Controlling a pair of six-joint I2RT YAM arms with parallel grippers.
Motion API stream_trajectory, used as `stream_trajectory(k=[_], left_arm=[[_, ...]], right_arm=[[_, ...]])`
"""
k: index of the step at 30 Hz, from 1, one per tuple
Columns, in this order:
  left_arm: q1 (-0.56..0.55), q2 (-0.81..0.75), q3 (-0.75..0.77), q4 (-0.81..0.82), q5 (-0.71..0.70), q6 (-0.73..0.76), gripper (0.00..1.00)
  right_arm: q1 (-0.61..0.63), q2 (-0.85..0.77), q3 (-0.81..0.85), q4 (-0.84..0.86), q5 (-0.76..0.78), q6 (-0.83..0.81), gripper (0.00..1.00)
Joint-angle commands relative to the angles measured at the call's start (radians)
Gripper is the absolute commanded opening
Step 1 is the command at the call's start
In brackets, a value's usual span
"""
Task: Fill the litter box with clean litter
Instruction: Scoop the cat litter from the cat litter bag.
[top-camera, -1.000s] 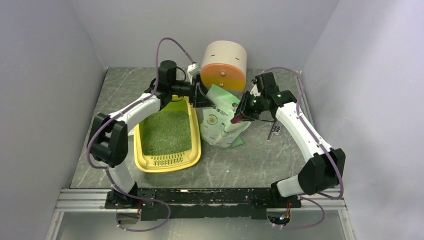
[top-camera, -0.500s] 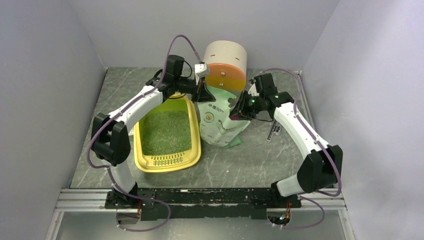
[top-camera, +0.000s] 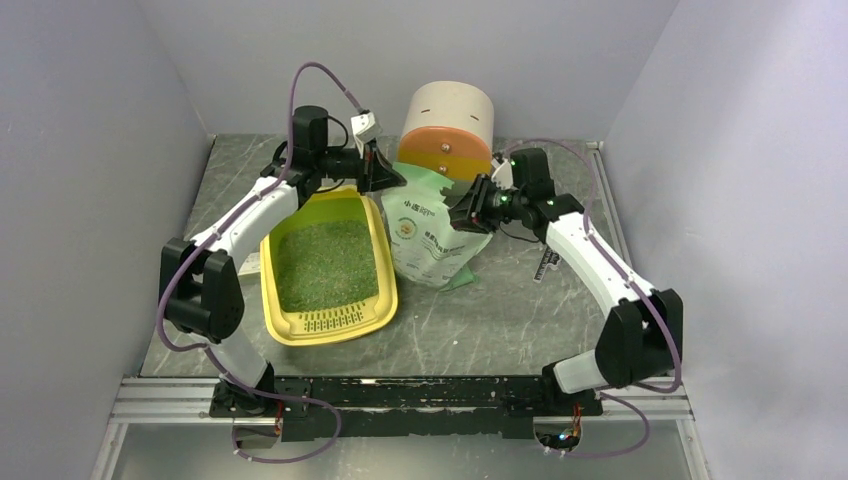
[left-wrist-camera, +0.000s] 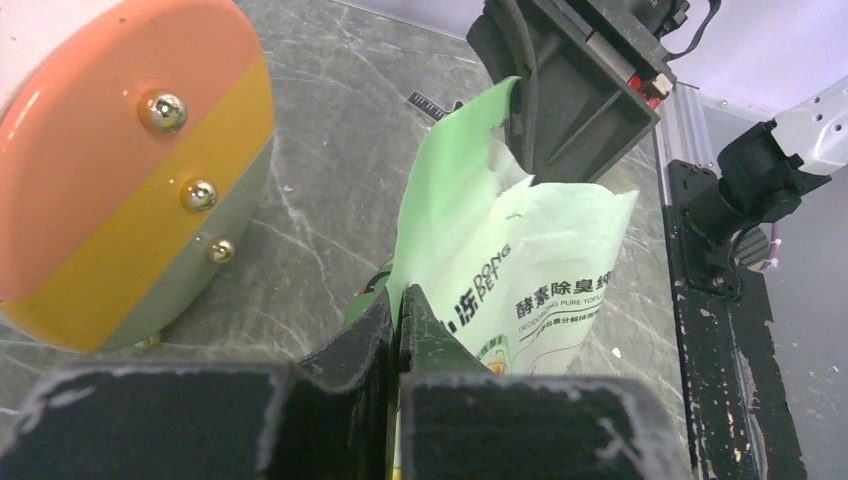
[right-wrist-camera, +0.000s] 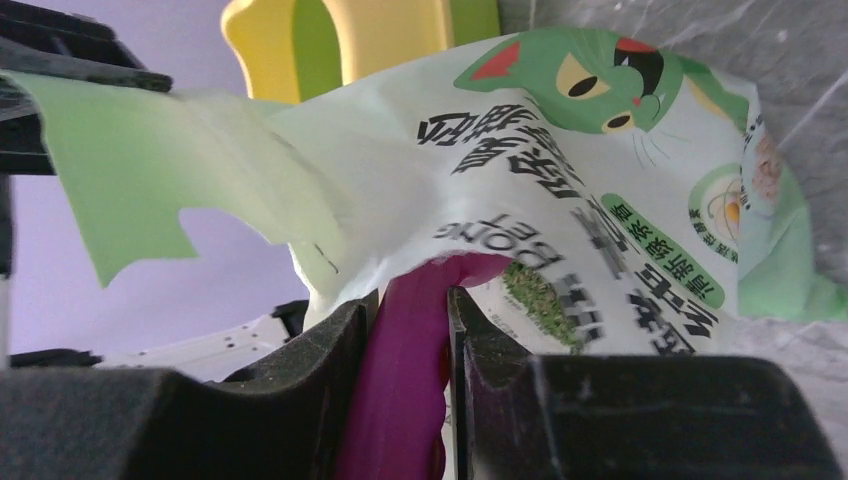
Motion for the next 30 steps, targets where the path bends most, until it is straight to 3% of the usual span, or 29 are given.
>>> stream_trajectory(k=[1, 7, 14, 20, 30], left_arm=[[-0.008, -0.044, -0.047, 0.054, 0.051, -0.01, 0.05], [-0.015, -0.08, -0.109, 0.06, 0.035, -0.061, 0.05], [-0.018, -0.111, -0.146, 0.059, 0.011, -0.073, 0.06], [-0.019, -0.126, -0.155, 0.096, 0.011, -0.105, 0.05], [-0.019, -0.126, -0.173, 0.14, -0.015, -0.164, 0.05]], right_arm=[[-0.025, -0.107, -0.12, 0.243, -0.131, 0.172, 0.0], [-0.062, -0.229, -0.262, 0.313, -0.101, 0.219, 0.0], [-0.17, -0.347, -0.392, 0.404, -0.172, 0.278, 0.0], [-0.245, -0.383, -0.39, 0.271, -0.213, 0.215, 0.0], [-0.487, -0.462, -0.449, 0.17, -0.462, 0.111, 0.0]])
